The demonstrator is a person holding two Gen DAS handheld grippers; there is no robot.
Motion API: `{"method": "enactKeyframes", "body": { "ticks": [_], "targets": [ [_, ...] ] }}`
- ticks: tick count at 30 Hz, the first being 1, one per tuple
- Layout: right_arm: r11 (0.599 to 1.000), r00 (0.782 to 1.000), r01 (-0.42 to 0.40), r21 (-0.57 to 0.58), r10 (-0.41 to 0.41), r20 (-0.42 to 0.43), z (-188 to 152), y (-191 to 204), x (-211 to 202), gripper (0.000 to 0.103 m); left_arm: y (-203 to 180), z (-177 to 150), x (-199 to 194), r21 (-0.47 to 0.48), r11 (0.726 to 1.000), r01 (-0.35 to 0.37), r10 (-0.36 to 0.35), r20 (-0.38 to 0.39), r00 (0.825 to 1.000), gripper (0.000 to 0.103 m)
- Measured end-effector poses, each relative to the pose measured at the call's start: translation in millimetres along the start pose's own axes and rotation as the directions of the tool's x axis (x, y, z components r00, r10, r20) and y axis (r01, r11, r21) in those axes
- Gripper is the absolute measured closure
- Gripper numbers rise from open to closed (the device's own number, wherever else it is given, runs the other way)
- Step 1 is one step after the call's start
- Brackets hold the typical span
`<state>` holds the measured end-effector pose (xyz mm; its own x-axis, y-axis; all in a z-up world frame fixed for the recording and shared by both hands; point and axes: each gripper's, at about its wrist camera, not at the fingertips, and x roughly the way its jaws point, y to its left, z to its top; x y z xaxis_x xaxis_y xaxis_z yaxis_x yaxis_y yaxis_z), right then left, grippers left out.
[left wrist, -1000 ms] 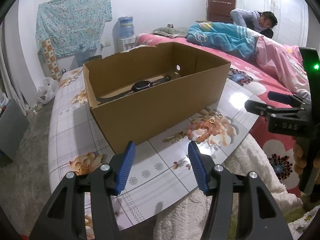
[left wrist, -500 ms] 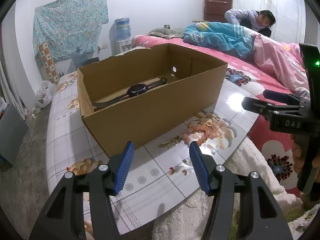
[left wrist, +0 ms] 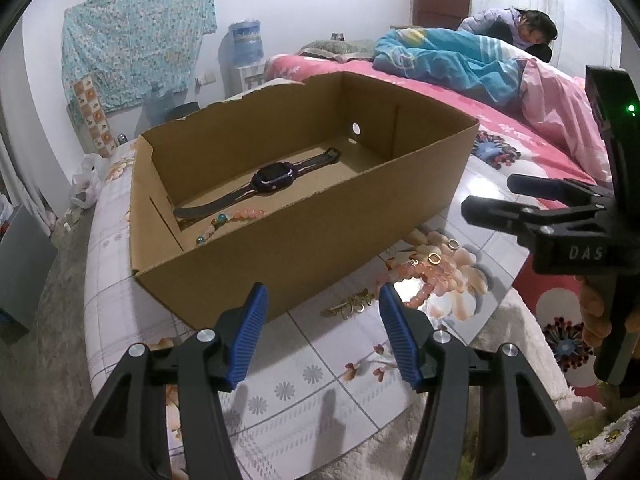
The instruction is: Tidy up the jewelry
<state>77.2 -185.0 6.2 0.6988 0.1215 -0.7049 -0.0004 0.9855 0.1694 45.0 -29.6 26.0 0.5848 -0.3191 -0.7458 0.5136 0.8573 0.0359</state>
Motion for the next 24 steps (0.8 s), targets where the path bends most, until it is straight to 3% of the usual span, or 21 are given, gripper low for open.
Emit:
{"method": "enactKeyframes", "body": {
  "ticks": [24],
  "targets": [
    [0.997,0.997,-0.07,0.032,0.071,-0.039,18,-9,28,0.008,4,25,27,-0.023,0.999,-0.047,0.045,-0.052,0.998,0.044]
  ]
}}
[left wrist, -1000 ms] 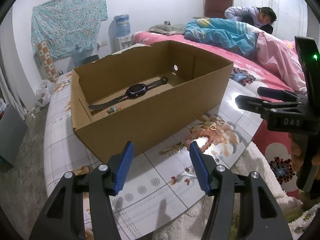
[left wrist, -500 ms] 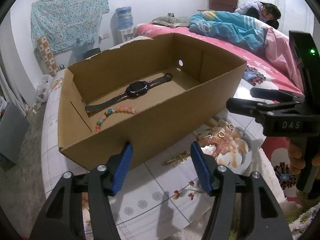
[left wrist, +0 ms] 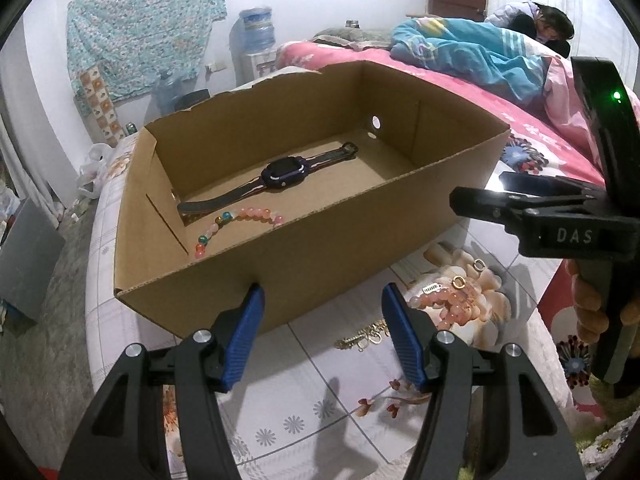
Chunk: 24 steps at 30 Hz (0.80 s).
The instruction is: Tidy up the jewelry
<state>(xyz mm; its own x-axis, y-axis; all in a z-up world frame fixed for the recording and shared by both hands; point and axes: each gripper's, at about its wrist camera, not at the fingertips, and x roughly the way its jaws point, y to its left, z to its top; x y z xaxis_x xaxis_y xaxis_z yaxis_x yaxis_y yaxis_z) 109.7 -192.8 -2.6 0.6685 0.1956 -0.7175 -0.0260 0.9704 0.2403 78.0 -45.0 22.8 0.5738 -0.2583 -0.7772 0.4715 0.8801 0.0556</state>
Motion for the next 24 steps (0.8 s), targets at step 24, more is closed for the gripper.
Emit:
{"method": "enactKeyframes", "body": {
  "ticks": [24],
  "targets": [
    [1.0,1.0,0.008,-0.009,-0.008,0.007,5.2,3.1,2.4,0.008,4.2,3.1,3.2,-0.004,1.0,-0.009,0.009,0.002,1.0,0.044]
  ]
}}
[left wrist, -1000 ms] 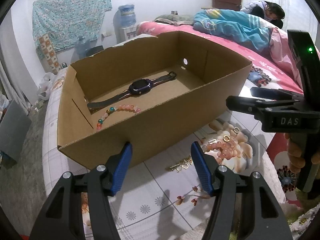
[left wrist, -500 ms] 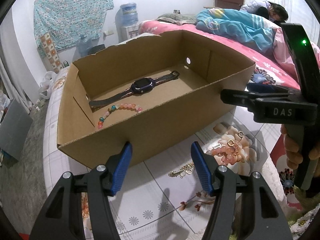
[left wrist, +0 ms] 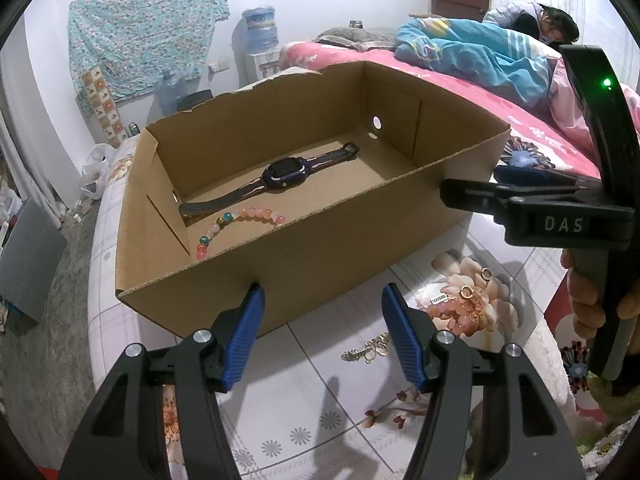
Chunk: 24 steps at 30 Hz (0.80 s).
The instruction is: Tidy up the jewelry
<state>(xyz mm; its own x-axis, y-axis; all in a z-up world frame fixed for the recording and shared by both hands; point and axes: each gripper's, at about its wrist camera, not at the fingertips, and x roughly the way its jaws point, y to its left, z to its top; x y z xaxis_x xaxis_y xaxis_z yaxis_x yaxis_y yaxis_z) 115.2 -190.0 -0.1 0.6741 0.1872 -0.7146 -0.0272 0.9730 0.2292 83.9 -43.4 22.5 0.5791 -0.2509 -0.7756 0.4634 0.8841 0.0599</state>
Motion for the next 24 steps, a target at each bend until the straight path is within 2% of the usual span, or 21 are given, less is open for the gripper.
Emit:
{"method": "enactKeyframes", "body": {
  "ticks": [15,24],
  "targets": [
    [0.999,0.999,0.034,-0.006,-0.034,0.008,-6,-1,-4,0.008,1,0,1,0.002,1.0,-0.018,0.018,-0.006,1.0,0.044],
    [0.991,0.991,0.128,-0.031,-0.127,0.034,-13,1,-16,0.008,-5,-5,-4,0.016,1.0,-0.022,0.023,-0.002,1.0,0.043]
  ]
}}
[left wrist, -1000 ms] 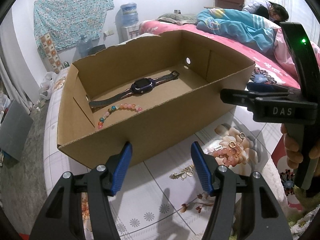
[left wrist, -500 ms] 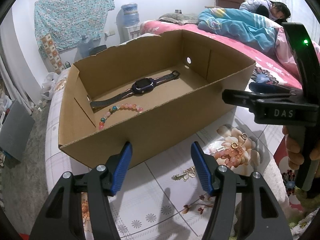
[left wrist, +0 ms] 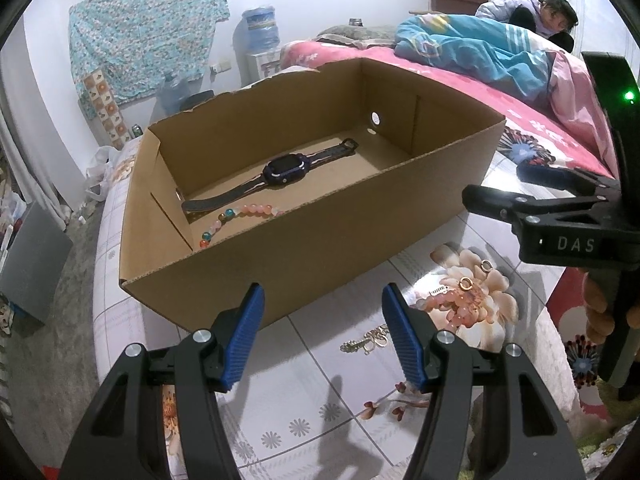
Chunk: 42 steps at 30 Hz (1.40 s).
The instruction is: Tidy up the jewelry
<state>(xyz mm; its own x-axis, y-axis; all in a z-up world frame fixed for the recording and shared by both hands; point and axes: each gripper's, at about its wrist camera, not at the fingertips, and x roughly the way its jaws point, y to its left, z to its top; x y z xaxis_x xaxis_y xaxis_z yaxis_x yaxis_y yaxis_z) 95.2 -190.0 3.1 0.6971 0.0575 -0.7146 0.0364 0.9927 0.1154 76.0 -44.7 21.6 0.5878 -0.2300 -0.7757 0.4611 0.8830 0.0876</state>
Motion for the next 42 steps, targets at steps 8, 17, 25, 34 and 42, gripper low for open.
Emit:
{"method": "enactKeyframes", "body": {
  "ticks": [8,17,25,34,42],
  "targets": [
    [0.996,0.995,0.086,-0.033,-0.084,0.056,-3,1,-16,0.008,-6,-2,-6,0.01,1.0,-0.004,0.004,0.008,1.0,0.043],
    [0.993,0.988,0.089,-0.071,-0.08,0.129,-7,5,-33,0.008,-9,-6,-11,0.008,1.0,0.008,-0.008,0.017,1.0,0.043],
    [0.998,0.989,-0.029,0.05,0.022,0.147,-18,-25,-46,0.008,-2,-16,-16,-0.015,1.0,0.017,-0.016,0.03,0.999,0.043],
    [0.988,0.992,-0.117,0.102,0.111,0.054,-43,-28,-39,0.015,6,-39,-13,-0.028,0.997,0.066,-0.066,0.019,0.998,0.044],
    [0.975,0.975,-0.22,0.032,0.221,-0.033,-65,13,-29,0.031,-4,-43,10,0.047,0.991,0.124,-0.124,-0.016,0.992,0.067]
  ]
}}
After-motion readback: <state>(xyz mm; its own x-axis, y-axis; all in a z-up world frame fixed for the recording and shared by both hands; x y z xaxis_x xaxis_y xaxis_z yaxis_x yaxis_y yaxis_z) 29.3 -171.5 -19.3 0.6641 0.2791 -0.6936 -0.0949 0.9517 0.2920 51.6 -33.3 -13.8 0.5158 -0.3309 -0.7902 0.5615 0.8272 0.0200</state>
